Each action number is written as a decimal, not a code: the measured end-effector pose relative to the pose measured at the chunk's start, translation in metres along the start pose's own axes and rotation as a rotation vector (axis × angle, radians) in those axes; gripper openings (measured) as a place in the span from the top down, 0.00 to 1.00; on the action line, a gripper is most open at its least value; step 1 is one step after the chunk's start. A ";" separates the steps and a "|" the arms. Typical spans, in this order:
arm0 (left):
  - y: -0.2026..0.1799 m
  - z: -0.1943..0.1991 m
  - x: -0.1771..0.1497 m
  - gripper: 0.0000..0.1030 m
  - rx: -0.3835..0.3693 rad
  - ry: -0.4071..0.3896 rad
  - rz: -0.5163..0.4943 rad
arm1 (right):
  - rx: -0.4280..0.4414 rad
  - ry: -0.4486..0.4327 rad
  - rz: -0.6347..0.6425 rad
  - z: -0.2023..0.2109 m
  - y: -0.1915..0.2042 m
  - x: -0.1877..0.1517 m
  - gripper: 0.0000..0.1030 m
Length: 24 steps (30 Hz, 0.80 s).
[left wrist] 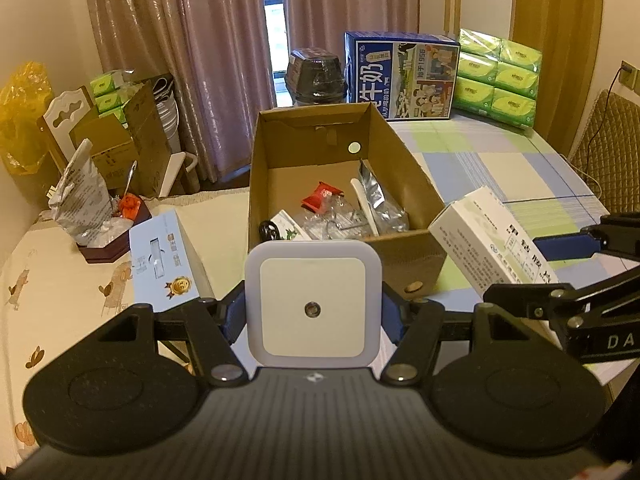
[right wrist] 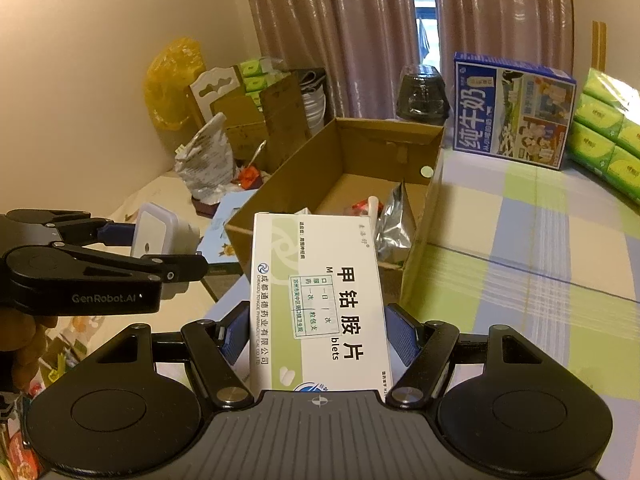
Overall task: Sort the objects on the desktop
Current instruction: 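Carry the night light and medicine box over the cardboard box with both grippers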
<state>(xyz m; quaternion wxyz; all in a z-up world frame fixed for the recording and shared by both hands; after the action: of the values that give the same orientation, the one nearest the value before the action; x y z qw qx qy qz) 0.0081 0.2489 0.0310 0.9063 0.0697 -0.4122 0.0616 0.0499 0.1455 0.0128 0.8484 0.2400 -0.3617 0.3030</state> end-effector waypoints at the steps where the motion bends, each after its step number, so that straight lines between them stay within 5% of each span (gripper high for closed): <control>1: 0.001 -0.002 0.002 0.41 -0.002 0.001 0.000 | 0.001 0.000 -0.003 -0.002 -0.001 0.002 0.34; 24: 0.011 -0.065 0.062 0.41 -0.021 0.023 -0.023 | -0.021 -0.042 -0.035 -0.060 -0.034 0.075 0.34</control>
<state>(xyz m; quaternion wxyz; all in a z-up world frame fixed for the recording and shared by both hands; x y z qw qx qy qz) 0.0949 0.2746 0.0361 0.9124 0.0643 -0.4013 0.0478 0.1429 0.1854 0.0260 0.8483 0.2435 -0.3784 0.2791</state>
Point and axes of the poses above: each gripper's, at about its wrist camera, not at the fingertips, and z roughly against the way its jaws point, y to its left, x to its top, the point moved 10 cm from there along -z, roughly the way its jaws point, and after that the axes turned 3 degrees about -y, right-handed, at the moved point
